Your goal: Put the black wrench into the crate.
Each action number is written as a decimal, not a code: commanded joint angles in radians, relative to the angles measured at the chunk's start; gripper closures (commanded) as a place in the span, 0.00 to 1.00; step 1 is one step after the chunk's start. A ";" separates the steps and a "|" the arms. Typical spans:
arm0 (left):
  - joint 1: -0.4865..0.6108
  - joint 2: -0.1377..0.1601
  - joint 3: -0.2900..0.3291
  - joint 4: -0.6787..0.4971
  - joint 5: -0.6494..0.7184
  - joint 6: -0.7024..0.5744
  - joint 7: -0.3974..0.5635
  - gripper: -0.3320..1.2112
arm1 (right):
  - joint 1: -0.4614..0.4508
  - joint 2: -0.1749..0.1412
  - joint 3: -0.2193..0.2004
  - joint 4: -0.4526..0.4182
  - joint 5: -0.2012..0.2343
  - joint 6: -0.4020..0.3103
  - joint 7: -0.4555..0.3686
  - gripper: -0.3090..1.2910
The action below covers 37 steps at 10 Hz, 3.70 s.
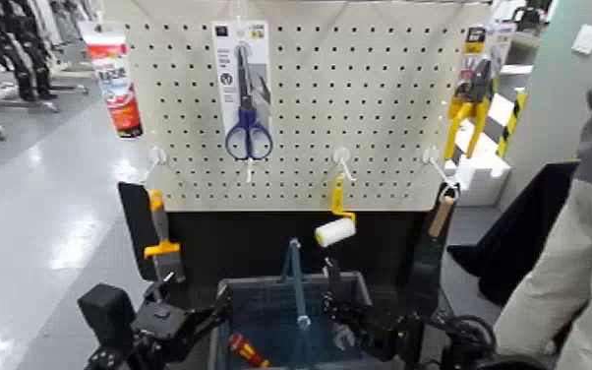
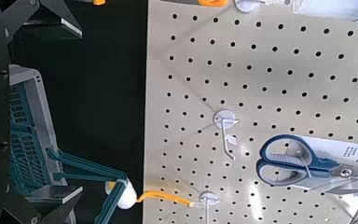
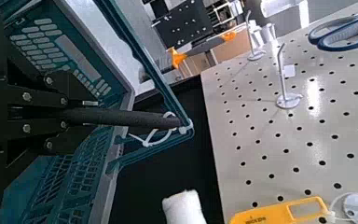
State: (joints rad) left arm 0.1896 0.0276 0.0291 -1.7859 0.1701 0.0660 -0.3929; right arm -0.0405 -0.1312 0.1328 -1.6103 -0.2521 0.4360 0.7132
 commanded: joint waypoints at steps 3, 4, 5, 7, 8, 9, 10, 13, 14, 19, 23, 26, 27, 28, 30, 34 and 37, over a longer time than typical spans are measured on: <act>-0.001 0.000 -0.002 0.000 -0.001 0.000 -0.001 0.30 | -0.016 -0.011 0.008 0.021 0.040 0.012 0.014 0.97; -0.001 -0.002 -0.002 0.000 -0.001 0.000 -0.001 0.30 | -0.016 -0.013 0.010 0.026 0.045 0.012 0.015 0.97; -0.001 -0.002 0.000 0.000 -0.001 0.000 -0.001 0.30 | -0.018 -0.015 0.011 0.027 0.051 0.012 0.017 0.96; -0.001 -0.002 0.000 0.000 -0.001 0.000 -0.001 0.30 | -0.018 -0.015 0.005 0.026 0.053 0.012 0.011 0.53; -0.001 -0.002 0.000 0.000 -0.001 0.000 -0.001 0.30 | -0.018 -0.015 0.004 0.021 0.054 0.012 0.009 0.39; -0.001 -0.002 0.000 0.000 0.000 0.000 -0.001 0.30 | -0.016 -0.013 0.001 0.018 0.054 0.010 0.008 0.32; 0.001 -0.002 0.002 0.000 -0.001 0.000 -0.003 0.30 | -0.016 -0.013 0.001 0.016 0.054 0.010 0.006 0.29; 0.001 -0.002 0.002 0.000 0.000 0.000 -0.003 0.30 | -0.015 -0.011 -0.001 0.012 0.053 0.010 0.005 0.29; 0.001 -0.002 0.002 0.000 0.000 0.000 -0.003 0.30 | -0.015 -0.010 -0.001 0.009 0.053 0.009 0.005 0.30; 0.001 -0.002 0.002 0.000 0.000 0.000 -0.003 0.30 | 0.019 0.002 -0.016 -0.034 0.036 -0.057 -0.049 0.30; 0.002 -0.002 0.006 -0.001 0.000 0.000 -0.004 0.30 | 0.151 0.041 -0.033 -0.140 0.065 -0.324 -0.278 0.30; 0.007 -0.002 0.011 -0.001 0.002 -0.003 -0.004 0.30 | 0.303 0.039 -0.015 -0.204 0.068 -0.514 -0.541 0.30; 0.008 -0.002 0.014 -0.003 0.002 -0.003 -0.006 0.30 | 0.347 0.039 -0.010 -0.235 0.090 -0.542 -0.592 0.30; 0.008 -0.002 0.017 -0.001 0.002 -0.003 -0.006 0.30 | 0.390 0.036 0.001 -0.266 0.117 -0.569 -0.652 0.30; 0.016 -0.002 0.021 -0.004 0.003 -0.003 -0.007 0.30 | 0.455 0.030 -0.004 -0.293 0.132 -0.614 -0.675 0.30; 0.048 -0.003 0.034 -0.013 0.003 -0.002 -0.007 0.30 | 0.568 0.030 -0.001 -0.361 0.163 -0.605 -0.748 0.31; 0.063 -0.008 0.043 -0.023 0.002 0.003 -0.007 0.30 | 0.619 0.024 0.016 -0.392 0.168 -0.603 -0.793 0.32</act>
State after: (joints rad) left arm 0.2508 0.0204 0.0702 -1.8067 0.1724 0.0672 -0.4004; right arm 0.5720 -0.1059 0.1447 -1.9978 -0.0848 -0.1682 -0.0751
